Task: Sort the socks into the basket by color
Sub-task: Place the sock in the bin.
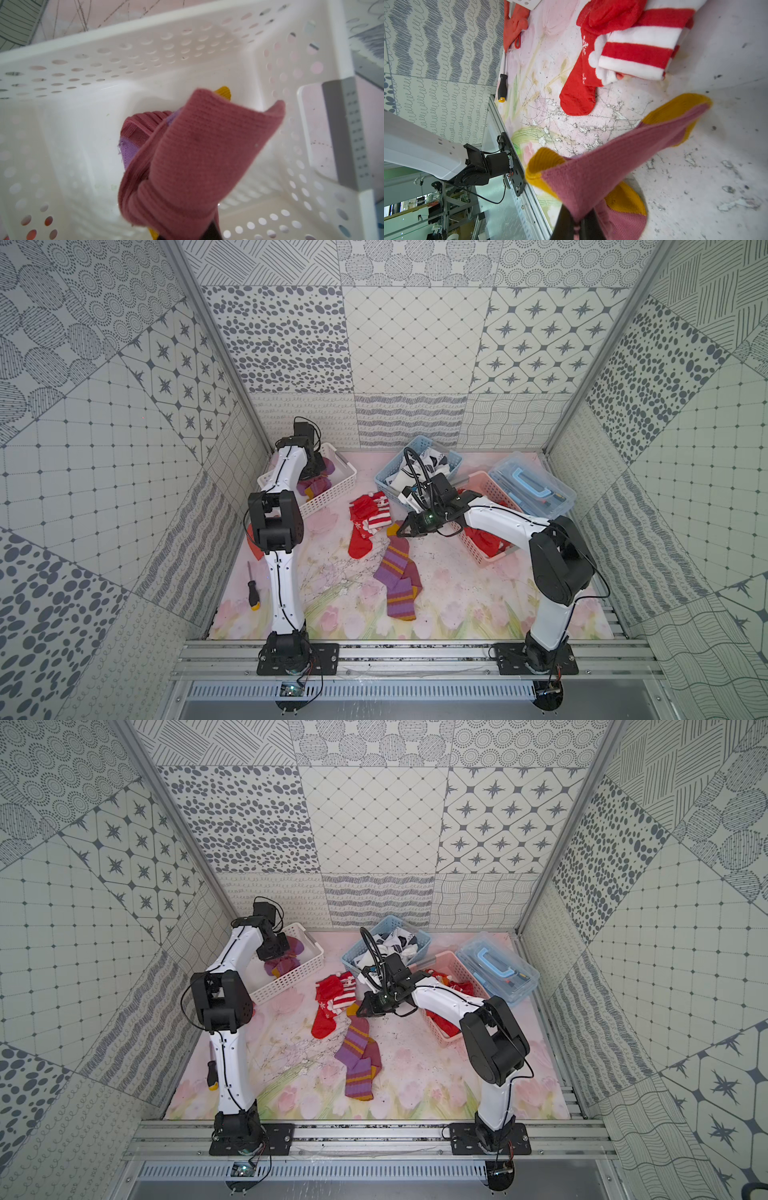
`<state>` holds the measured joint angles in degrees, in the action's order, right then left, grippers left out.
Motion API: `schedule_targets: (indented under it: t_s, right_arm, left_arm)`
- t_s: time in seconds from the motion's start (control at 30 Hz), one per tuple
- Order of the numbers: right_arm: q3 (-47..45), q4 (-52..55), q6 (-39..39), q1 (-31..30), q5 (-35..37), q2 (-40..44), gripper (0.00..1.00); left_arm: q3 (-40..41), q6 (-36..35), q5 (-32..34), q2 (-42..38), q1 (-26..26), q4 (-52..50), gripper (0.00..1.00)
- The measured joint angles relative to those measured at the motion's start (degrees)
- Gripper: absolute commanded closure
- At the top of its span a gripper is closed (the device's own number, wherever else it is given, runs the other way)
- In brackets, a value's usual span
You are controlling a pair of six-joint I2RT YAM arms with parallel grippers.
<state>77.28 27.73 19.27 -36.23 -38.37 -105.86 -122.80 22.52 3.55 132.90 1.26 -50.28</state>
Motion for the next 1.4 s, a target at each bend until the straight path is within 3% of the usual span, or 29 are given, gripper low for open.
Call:
schedule_targets:
  t_s: [0.1, 0.3, 0.73, 1.23, 1.4]
  right_arm:
    - [0.4, 0.0, -0.2, 0.0, 0.0, 0.0, 1.00]
    - [0.7, 0.4, -0.2, 0.0, -0.2, 0.0, 1.00]
    - [3.2, 0.3, 0.1, -0.1, -0.8, 0.0, 1.00]
    - [7.9, -3.4, 5.8, -0.2, -5.0, -1.9, 1.00]
    - [7.9, -5.7, 9.1, -0.2, -7.3, -3.0, 1.00]
  left_arm:
    - [3.3, 0.0, -0.6, -1.1, 0.0, 0.3, 0.52]
    - [9.7, -0.1, -2.0, -5.7, 0.0, 2.0, 0.41]
    - [23.7, -0.2, -6.1, -26.4, -3.1, 7.7, 0.37]
    - [54.9, 2.2, -19.0, -51.7, -19.0, 18.4, 0.34]
    - [63.2, 3.1, -21.3, -59.1, -21.8, 22.0, 0.33]
